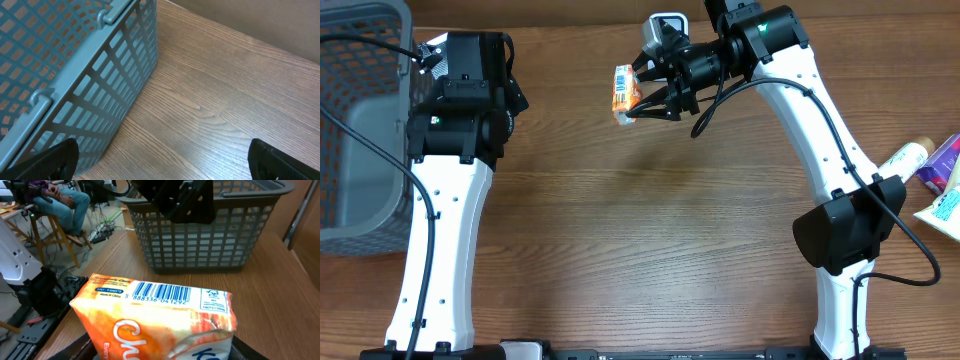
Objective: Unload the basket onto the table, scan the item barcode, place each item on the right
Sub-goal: 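Lift the tissue pack up toward the scanner with the right gripper, then hold the tissue pack's barcode against the scanner face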
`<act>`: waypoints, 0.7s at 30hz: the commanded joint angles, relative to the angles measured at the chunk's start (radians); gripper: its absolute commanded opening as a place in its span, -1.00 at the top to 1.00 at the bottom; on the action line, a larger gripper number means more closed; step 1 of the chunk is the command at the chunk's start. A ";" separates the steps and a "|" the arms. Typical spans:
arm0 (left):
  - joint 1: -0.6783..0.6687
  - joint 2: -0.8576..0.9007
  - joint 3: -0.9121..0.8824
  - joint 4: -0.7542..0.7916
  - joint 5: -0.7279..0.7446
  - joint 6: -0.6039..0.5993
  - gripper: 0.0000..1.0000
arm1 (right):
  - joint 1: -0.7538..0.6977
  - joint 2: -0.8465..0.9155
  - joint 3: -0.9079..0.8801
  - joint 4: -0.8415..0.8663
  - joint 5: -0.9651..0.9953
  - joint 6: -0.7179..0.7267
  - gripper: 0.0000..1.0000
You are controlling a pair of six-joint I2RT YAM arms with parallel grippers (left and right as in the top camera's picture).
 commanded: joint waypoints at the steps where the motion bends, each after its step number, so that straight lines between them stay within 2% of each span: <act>1: 0.004 0.004 0.000 0.004 -0.013 -0.017 -1.00 | 0.000 -0.039 0.026 0.003 0.003 0.086 -0.12; 4: 0.004 0.004 0.000 0.004 -0.013 -0.017 -0.99 | 0.000 -0.039 0.026 0.018 0.003 0.245 0.02; 7: 0.004 0.004 0.000 0.004 -0.013 -0.017 -1.00 | 0.000 -0.039 0.026 0.079 0.004 0.472 0.15; 11: 0.004 0.004 0.000 0.004 -0.013 -0.017 -1.00 | 0.000 -0.039 0.018 0.214 0.014 0.806 0.17; 14: 0.004 0.004 0.000 0.004 -0.013 -0.017 -1.00 | 0.000 -0.039 -0.001 0.354 0.035 1.069 0.09; 16: 0.004 0.004 0.000 0.004 -0.013 -0.017 -0.99 | 0.000 -0.038 -0.004 0.414 0.135 1.295 0.09; 17: 0.004 0.004 0.000 0.004 -0.013 -0.017 -1.00 | 0.000 -0.038 -0.004 0.435 0.231 1.471 0.10; 21: 0.004 0.004 0.000 0.004 -0.014 -0.017 -1.00 | -0.010 -0.038 -0.004 0.497 0.332 1.726 0.05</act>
